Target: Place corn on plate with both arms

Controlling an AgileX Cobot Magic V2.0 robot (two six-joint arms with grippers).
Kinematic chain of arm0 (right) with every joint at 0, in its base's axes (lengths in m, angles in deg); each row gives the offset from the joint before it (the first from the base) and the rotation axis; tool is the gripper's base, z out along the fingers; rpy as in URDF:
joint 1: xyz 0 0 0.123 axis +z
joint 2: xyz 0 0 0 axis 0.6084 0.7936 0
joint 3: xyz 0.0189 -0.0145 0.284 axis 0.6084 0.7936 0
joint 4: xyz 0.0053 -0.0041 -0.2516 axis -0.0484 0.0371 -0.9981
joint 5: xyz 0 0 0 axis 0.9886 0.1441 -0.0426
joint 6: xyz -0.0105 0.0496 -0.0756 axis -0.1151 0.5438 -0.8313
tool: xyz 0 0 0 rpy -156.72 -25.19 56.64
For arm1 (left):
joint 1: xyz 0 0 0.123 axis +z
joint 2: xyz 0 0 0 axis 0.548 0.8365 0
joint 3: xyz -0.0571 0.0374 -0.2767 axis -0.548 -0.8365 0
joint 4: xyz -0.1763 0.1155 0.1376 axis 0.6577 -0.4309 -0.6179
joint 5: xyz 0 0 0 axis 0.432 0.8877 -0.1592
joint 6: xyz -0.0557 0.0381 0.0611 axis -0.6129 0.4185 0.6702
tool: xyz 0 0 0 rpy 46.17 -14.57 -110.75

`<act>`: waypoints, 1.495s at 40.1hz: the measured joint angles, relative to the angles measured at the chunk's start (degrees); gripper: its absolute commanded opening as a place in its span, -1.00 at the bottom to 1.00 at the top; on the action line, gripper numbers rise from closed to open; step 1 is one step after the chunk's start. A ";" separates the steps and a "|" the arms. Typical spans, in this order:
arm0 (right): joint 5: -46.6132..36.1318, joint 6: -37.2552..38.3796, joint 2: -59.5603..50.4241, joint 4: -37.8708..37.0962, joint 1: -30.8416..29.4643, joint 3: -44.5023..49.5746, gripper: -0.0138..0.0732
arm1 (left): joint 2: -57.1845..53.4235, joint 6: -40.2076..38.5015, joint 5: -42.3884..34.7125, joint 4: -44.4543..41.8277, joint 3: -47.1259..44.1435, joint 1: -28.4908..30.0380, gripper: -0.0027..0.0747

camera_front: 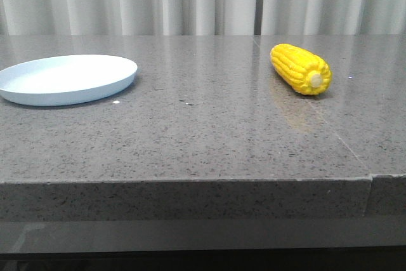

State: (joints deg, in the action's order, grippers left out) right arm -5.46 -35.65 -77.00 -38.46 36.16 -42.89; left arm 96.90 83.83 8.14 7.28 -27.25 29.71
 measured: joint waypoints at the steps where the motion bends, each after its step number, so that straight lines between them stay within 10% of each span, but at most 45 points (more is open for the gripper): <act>1: 0.47 0.00 1.84 0.01 0.00 -1.42 -0.89 | 1.69 0.00 0.41 -0.08 0.74 0.00 -0.98; 13: 1.30 0.00 12.56 0.22 0.00 -6.38 -0.70 | 10.65 0.00 0.90 -0.50 4.32 0.00 -0.89; 26: 2.35 0.00 12.56 0.22 0.00 -6.38 0.74 | 10.65 0.00 0.78 -0.50 4.44 0.00 0.82; 45: 2.35 0.00 12.56 0.22 0.00 -6.38 0.80 | 13.18 0.00 0.78 0.26 4.54 0.00 0.68; 60: 2.45 0.00 12.56 0.22 0.00 -6.38 0.80 | 37.82 0.00 13.84 5.43 18.90 0.00 0.53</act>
State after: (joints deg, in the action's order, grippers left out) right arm -3.01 -35.65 -64.44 -38.24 36.16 -49.27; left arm 134.72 83.83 21.97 12.70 -8.35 29.71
